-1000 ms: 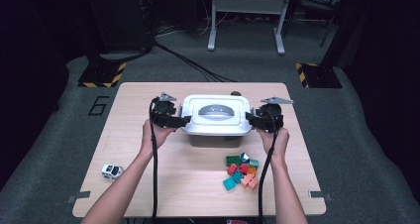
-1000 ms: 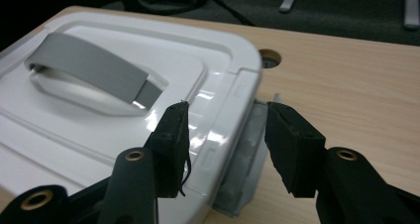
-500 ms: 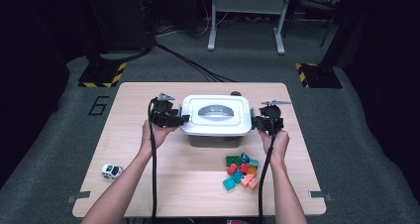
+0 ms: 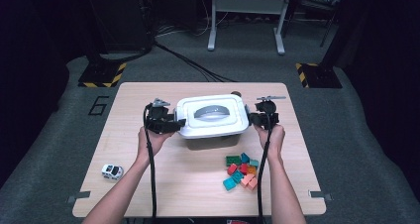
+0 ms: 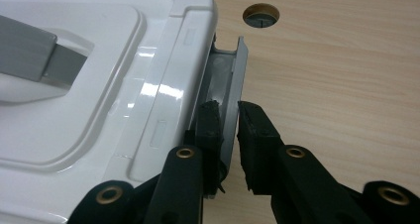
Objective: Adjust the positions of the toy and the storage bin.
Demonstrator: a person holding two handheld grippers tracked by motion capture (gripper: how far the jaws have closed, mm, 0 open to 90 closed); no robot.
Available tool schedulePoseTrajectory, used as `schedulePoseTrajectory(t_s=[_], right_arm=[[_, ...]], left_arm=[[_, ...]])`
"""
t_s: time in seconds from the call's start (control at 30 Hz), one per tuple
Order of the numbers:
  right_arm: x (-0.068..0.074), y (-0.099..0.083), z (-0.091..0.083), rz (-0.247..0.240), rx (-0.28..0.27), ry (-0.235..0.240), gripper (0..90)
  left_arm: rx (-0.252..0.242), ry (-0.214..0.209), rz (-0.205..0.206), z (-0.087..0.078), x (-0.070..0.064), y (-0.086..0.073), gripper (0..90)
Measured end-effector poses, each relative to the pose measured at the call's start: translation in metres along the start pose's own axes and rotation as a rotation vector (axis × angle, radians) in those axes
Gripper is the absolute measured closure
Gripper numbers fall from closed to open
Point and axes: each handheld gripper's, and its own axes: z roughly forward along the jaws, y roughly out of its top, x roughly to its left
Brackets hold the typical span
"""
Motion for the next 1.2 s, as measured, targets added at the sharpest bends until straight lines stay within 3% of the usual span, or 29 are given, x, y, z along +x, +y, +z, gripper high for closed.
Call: schedulePoseTrajectory(t_s=[0.07, 0.1, 0.27, 0.33, 0.43, 0.47, 0.6, 0.63, 0.73, 0.93, 1.07, 1.2], right_arm=[[0.002, 0.002, 0.000, -0.012, 0.007, -0.006, 79.4], [0.001, 0.002, -0.001, -0.007, 0.003, 0.001, 77.5], [-0.012, -0.006, -0.021, 0.017, -0.048, 0.014, 55.9], [-0.017, -0.010, -0.029, 0.019, -0.057, -0.001, 50.4], [-0.024, -0.022, -0.039, 0.009, -0.061, -0.022, 35.4], [-0.026, -0.027, -0.041, 0.009, -0.051, -0.029, 32.8], [-0.036, -0.053, -0.044, -0.004, -0.036, -0.052, 19.2], [-0.038, -0.060, -0.044, -0.002, -0.034, -0.049, 16.9], [-0.047, -0.084, -0.043, -0.012, -0.019, -0.049, 13.0], [-0.061, -0.127, -0.040, -0.029, 0.014, -0.093, 3.4], [-0.070, -0.158, -0.041, -0.044, 0.006, -0.139, 0.0], [-0.073, -0.174, -0.037, -0.050, 0.012, -0.143, 0.0]], left_arm=[[0.003, 0.000, 0.018, 0.000, 0.000, 0.001, 41.8], [0.019, 0.002, 0.055, -0.001, 0.002, 0.002, 41.4], [-0.017, 0.003, 0.098, -0.005, 0.003, 0.010, 24.8], [-0.018, -0.011, 0.112, -0.006, 0.003, 0.014, 19.3], [-0.019, -0.043, 0.128, -0.004, 0.003, 0.021, 12.3], [0.004, -0.050, 0.142, -0.001, 0.002, 0.024, 9.4], [0.012, -0.083, 0.177, 0.008, -0.004, 0.031, 0.1], [-0.004, -0.089, 0.183, 0.011, -0.007, 0.033, 0.1], [0.013, -0.109, 0.225, 0.019, -0.013, 0.038, 0.0], [0.024, -0.126, 0.267, 0.036, -0.021, 0.044, 0.6], [0.008, -0.150, 0.285, 0.043, -0.026, 0.047, 10.6], [0.008, -0.136, 0.345, 0.049, -0.036, 0.049, 24.4]])
